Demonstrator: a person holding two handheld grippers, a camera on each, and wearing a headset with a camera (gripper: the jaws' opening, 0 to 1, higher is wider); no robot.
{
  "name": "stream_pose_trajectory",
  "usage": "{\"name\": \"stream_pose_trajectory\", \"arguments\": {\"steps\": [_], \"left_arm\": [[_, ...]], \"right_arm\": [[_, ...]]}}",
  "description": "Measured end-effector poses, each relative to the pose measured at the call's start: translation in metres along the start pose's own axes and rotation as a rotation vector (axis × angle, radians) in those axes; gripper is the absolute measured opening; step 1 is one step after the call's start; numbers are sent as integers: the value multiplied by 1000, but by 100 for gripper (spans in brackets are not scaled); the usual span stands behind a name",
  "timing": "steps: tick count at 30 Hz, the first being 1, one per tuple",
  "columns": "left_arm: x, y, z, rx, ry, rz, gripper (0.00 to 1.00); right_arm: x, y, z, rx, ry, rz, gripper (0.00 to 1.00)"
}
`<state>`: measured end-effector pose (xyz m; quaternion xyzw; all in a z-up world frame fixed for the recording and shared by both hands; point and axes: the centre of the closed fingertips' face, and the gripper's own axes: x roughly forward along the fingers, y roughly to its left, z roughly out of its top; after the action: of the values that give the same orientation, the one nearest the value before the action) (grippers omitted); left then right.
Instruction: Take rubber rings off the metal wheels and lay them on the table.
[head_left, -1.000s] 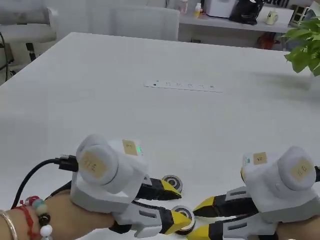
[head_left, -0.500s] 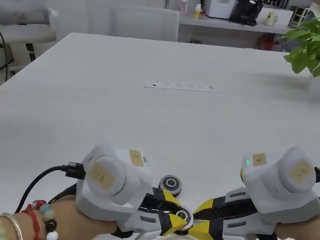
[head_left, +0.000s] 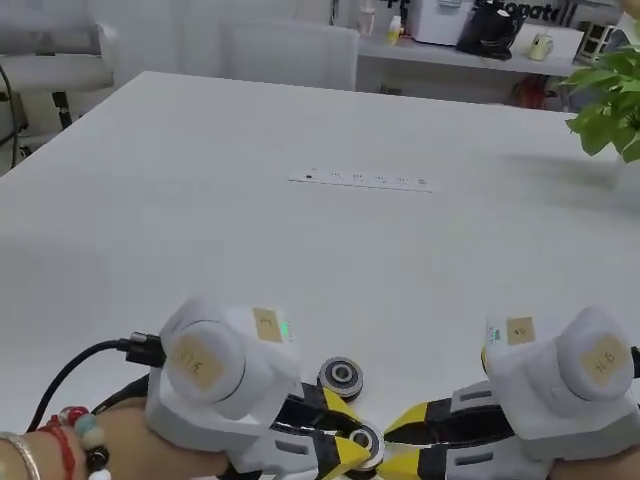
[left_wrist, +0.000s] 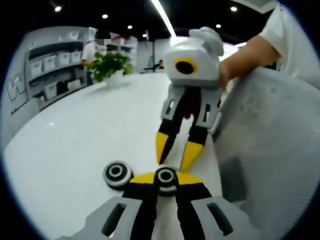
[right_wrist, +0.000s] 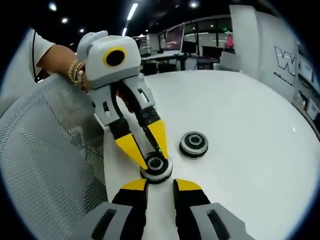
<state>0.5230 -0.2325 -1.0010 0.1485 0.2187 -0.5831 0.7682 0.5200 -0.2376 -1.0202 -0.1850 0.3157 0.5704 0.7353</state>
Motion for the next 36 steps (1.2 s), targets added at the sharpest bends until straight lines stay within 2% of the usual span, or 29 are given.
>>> {"name": "stream_pose_trajectory", "arguments": {"steps": [2,3,6,7,11,16,23,28,29,30,31,32,33,34,35,36], "left_arm": [[1,0,0,2,-1,0,14],[1,0,0,3,-1,0,14],[1,1,0,5,0,0,14],[1,1,0,6,0,0,14],[1,1,0,9,2,1,14],[0,2,-1,4,5,5,14],[0,3,-1,4,5,6,14],[-1,3,-2,4,3,3,14],[-1,3,-2,5,2,3,14],[-1,3,-2,5,1,3,14],[-1,3,-2,6,1,3,14],[-1,3,-2,6,1,2,14],[-1,3,-2,6,1,2,14],[-1,2,-2,6,1,2,14],[-1,3,-2,6,1,3,14],[-1,3,-2,6,1,3,14]], "right_arm": [[3,7,5,61,-38,33,25],[3,8,4,51,-29,41,27],[7,5,3,-49,-3,3,21],[8,9,5,-35,-13,19,21],[3,6,3,-32,-2,26,17],[0,5,0,-24,6,30,7],[1,4,0,-23,11,23,4],[2,5,1,-22,7,18,6],[2,7,1,-21,3,29,9],[5,9,6,-6,-25,35,20],[6,12,7,0,-21,49,27],[8,14,8,-1,-15,55,29],[9,7,7,-7,-4,10,27],[11,4,8,-51,-6,-5,24],[10,2,7,-61,-1,-8,21],[10,4,7,-33,-10,-2,22]]}}
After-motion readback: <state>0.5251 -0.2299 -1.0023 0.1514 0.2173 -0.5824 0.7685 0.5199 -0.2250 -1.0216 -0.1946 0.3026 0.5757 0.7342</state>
